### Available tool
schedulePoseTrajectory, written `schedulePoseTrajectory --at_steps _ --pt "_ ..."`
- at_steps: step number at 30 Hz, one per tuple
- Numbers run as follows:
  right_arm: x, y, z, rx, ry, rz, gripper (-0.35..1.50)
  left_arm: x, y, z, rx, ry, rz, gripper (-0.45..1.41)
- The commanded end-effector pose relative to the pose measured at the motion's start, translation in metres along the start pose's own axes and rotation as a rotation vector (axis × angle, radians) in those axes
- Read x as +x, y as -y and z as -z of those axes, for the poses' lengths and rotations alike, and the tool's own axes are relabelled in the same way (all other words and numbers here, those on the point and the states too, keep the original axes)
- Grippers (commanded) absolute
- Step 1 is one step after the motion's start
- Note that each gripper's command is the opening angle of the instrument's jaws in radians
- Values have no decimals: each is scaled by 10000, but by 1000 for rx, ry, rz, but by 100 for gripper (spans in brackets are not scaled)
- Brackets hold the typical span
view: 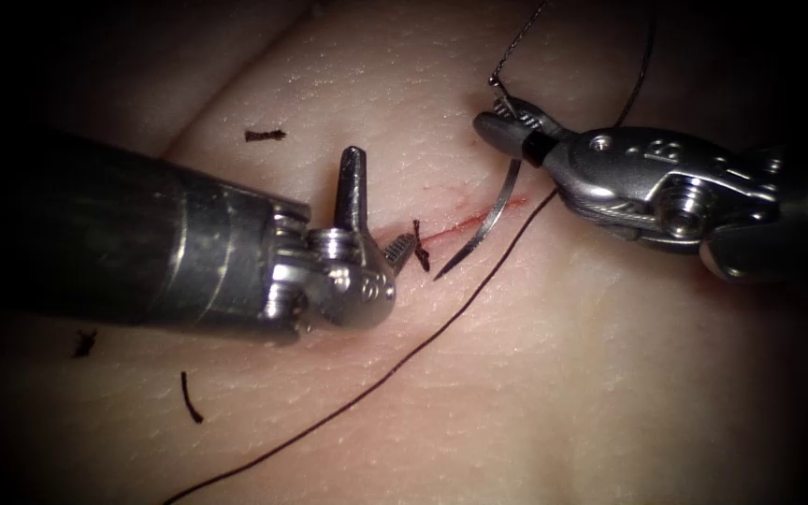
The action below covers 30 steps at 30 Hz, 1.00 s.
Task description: Wound Closure
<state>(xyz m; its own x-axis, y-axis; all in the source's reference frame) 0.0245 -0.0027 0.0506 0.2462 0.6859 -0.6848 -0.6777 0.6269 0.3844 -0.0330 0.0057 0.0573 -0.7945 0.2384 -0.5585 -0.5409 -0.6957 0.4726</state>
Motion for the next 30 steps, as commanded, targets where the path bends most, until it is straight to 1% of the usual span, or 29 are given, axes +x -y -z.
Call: schedulePoseTrajectory --at_steps 1,2,3,5,7,8,10,13,15,18,21,24,26,28,30 --pt "-12 -8 2 49 -16 6 -35 0 -6 2 -112 -67 84 111" --pt "-16 -17 6 92 -32 11 -35 -1 -5 6 -173 -108 128 111" --pt "-18 -23 9 125 -44 15 -35 -2 -5 9 -212 -129 159 111" --pt "-23 -36 15 203 -72 22 -35 -3 -2 15 -244 -151 218 106" --pt "-28 -53 21 283 -100 29 -35 -5 1 18 -276 -173 265 106" --pt "-30 -61 24 315 -109 27 -35 -7 2 19 -301 -188 287 105" --pt "-34 -75 29 376 -139 68 -35 -10 4 20 -346 -203 323 103" --pt "-41 -89 34 461 -185 105 -35 -15 6 19 -426 -234 385 103" --pt "-47 -92 35 503 -205 111 -35 -16 4 18 -511 -286 443 101" --pt "-55 -87 32 549 -236 125 -35 -15 -1 20 -644 -378 545 99" --pt "-60 -82 28 616 -292 165 -35 -13 -5 22 -760 -449 622 94" --pt "-59 -82 23 637 -318 192 -35 -11 -7 22 -827 -477 671 94" --pt "-57 -80 18 641 -331 207 -35 -11 -8 21 -844 -474 669 91" --pt "-55 -75 13 625 -336 202 -35 -12 -11 17 -837 -435 651 88" --pt "-53 -72 7 620 -340 205 -35 -14 -16 11 -852 -397 633 88"
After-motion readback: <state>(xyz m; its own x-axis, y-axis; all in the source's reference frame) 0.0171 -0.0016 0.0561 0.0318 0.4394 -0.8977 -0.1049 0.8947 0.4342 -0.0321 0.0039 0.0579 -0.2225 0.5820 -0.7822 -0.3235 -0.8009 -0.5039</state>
